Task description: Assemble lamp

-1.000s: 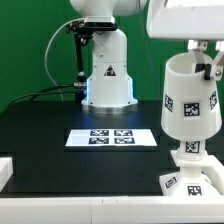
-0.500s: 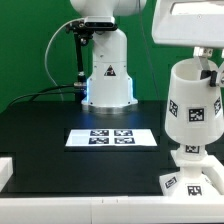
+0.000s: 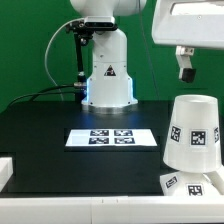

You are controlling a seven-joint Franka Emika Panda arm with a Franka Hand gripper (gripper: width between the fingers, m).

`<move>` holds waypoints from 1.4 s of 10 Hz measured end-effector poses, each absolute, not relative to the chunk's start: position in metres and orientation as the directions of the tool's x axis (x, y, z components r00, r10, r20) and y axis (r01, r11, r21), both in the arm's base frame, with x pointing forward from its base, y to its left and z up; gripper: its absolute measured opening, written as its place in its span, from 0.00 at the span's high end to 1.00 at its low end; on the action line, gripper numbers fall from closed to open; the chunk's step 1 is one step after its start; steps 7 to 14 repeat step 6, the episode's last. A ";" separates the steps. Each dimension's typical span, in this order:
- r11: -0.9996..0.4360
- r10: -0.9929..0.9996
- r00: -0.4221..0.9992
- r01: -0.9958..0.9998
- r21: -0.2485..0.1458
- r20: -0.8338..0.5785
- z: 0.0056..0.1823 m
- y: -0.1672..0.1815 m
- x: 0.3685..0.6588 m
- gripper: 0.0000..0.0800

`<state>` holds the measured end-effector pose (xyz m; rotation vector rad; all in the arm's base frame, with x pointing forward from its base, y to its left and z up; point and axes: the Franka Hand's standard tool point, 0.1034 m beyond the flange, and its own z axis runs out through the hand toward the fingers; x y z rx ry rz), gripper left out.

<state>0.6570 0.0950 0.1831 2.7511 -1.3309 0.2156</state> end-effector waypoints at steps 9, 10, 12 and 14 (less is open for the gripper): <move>-0.643 -0.766 0.640 -0.764 -0.061 0.066 0.192 0.061 0.657 0.13; -0.643 -0.766 0.640 -0.764 -0.061 0.066 0.192 0.061 0.657 0.13; -0.643 -0.766 0.640 -0.764 -0.061 0.066 0.192 0.061 0.657 0.13; -0.643 -0.766 0.640 -0.764 -0.061 0.066 0.192 0.061 0.657 0.13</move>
Offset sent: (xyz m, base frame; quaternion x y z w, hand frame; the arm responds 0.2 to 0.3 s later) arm -0.0133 -0.0317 0.0120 0.0897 -0.1261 -0.0082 0.9879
